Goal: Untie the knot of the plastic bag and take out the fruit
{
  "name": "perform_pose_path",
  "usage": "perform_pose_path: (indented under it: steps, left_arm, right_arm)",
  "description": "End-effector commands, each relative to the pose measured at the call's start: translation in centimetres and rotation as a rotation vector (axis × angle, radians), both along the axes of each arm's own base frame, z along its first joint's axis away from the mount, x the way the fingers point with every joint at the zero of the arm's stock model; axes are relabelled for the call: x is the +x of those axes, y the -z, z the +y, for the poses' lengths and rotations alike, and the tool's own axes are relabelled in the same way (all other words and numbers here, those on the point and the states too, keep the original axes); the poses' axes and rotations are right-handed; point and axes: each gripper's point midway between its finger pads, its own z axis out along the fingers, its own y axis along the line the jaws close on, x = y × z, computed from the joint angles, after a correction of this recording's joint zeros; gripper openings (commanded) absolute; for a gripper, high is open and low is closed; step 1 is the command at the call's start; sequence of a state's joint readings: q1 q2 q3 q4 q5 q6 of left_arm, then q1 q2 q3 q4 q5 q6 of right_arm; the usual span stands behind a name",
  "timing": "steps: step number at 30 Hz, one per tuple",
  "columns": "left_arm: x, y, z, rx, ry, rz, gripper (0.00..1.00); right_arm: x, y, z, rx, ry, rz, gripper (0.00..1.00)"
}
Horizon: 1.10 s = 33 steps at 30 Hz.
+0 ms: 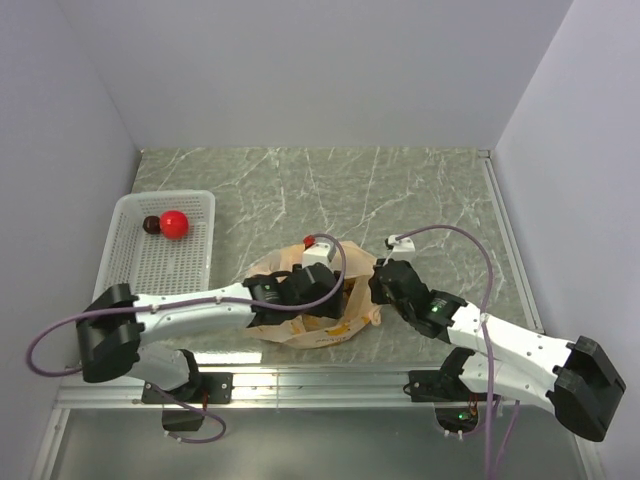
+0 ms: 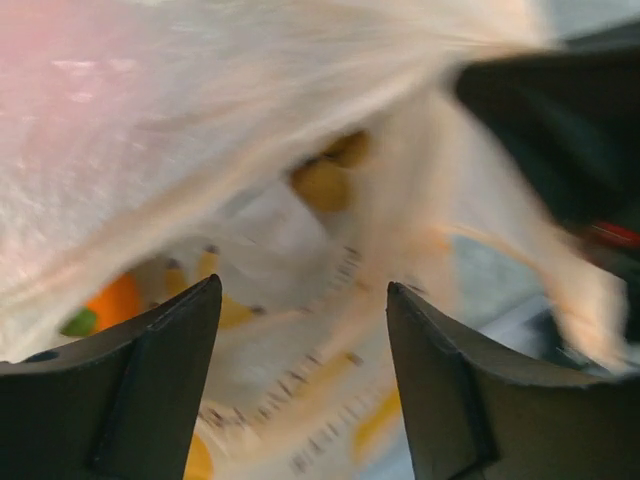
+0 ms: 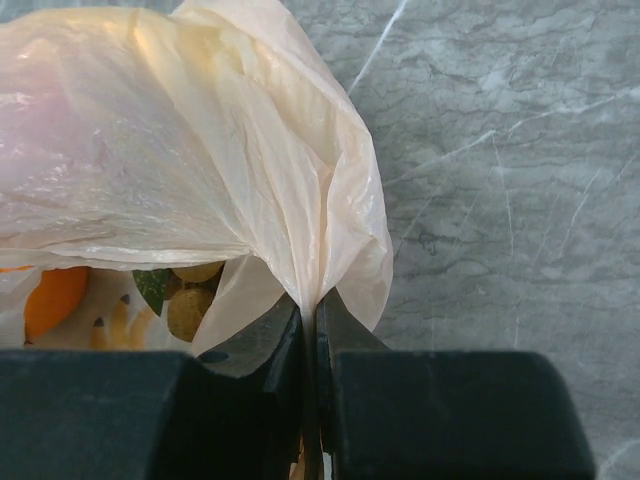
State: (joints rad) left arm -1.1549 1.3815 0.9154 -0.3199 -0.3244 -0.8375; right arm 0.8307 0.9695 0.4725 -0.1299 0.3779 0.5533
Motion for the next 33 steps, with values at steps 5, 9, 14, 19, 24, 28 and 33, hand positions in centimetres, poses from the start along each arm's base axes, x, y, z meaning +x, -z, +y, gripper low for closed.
perform_pose_path:
  steps: [5, 9, 14, 19, 24, 28, 33]
  left_arm:
    - [5.2, -0.4, 2.9, 0.124, -0.249, -0.168, 0.69]
    - [7.7, -0.7, 4.8, 0.121, -0.342, -0.217, 0.73]
    - [10.3, -1.2, 5.2, 0.081, -0.383, -0.251, 0.83]
    - [11.8, 0.4, 4.2, 0.113, -0.359, -0.228, 0.9]
    - [11.7, 3.5, 3.0, 0.152, -0.311, -0.174, 0.91]
    - [11.9, 5.0, 3.4, 0.169, -0.34, -0.179, 0.9]
    - [12.9, 4.7, 3.4, 0.138, -0.384, -0.233, 0.8]
  right_arm:
    - [0.7, -2.2, -0.4, 0.038, 0.043, -0.059, 0.12]
    - [0.7, -2.4, -0.4, 0.044, 0.039, -0.061, 0.12]
    - [0.5, -2.6, 0.1, 0.068, 0.019, -0.062, 0.12]
    - [0.4, -2.4, 0.6, 0.082, 0.002, -0.052, 0.12]
    - [0.3, -2.2, 1.0, 0.092, -0.009, -0.042, 0.13]
    - [0.2, -1.7, 1.6, 0.102, -0.028, -0.031, 0.13]
    - [0.1, -1.2, 2.1, 0.1, -0.038, -0.017, 0.13]
